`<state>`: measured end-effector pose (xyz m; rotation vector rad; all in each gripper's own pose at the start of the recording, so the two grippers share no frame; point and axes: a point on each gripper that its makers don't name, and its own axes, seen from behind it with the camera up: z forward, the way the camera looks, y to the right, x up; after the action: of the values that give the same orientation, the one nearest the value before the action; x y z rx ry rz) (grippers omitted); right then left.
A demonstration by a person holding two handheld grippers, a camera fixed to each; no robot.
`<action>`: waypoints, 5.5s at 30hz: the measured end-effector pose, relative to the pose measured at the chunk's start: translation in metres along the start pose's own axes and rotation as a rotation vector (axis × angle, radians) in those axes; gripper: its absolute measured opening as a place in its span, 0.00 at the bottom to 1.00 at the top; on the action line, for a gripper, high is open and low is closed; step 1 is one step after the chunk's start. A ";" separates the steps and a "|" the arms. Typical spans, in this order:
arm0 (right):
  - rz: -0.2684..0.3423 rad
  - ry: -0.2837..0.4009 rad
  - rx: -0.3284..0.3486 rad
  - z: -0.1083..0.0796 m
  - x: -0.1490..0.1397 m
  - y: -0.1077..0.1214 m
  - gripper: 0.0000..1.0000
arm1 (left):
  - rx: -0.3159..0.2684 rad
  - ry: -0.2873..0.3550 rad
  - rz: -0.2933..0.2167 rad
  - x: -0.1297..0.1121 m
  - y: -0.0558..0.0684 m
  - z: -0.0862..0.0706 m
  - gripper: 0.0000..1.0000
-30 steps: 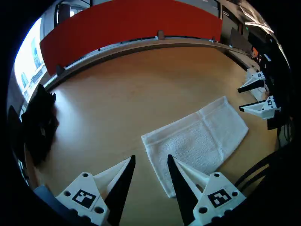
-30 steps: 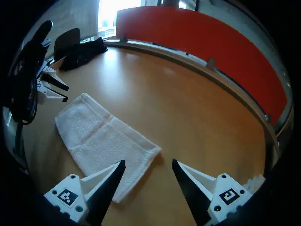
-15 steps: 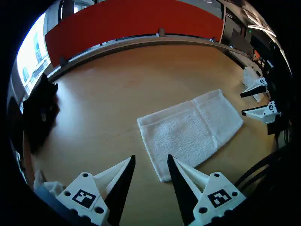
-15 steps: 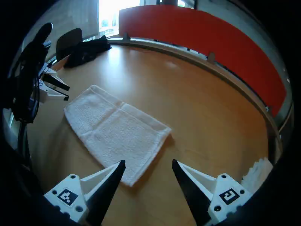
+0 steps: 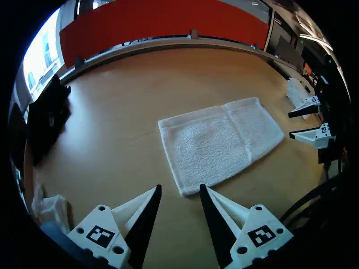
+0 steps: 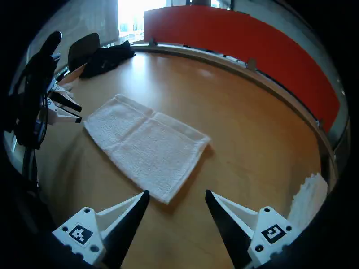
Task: Fold towel
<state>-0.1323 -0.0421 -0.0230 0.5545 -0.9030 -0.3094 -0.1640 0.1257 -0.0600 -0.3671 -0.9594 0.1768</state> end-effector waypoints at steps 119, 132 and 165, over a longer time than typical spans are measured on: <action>-0.193 0.074 0.104 -0.015 0.078 -0.007 0.04 | 0.112 0.011 -0.162 -0.049 -0.032 -0.060 0.98; -0.227 0.141 0.056 -0.052 0.113 0.005 0.04 | 0.115 0.025 -0.164 -0.043 -0.032 -0.062 0.98; -0.304 0.162 0.107 -0.054 0.125 -0.018 0.04 | 0.112 0.048 -0.167 -0.030 -0.028 -0.065 0.98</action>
<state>-0.0158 -0.0984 0.0217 0.8074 -0.6801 -0.4853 -0.1278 0.0756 -0.1060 -0.1868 -0.9238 0.0691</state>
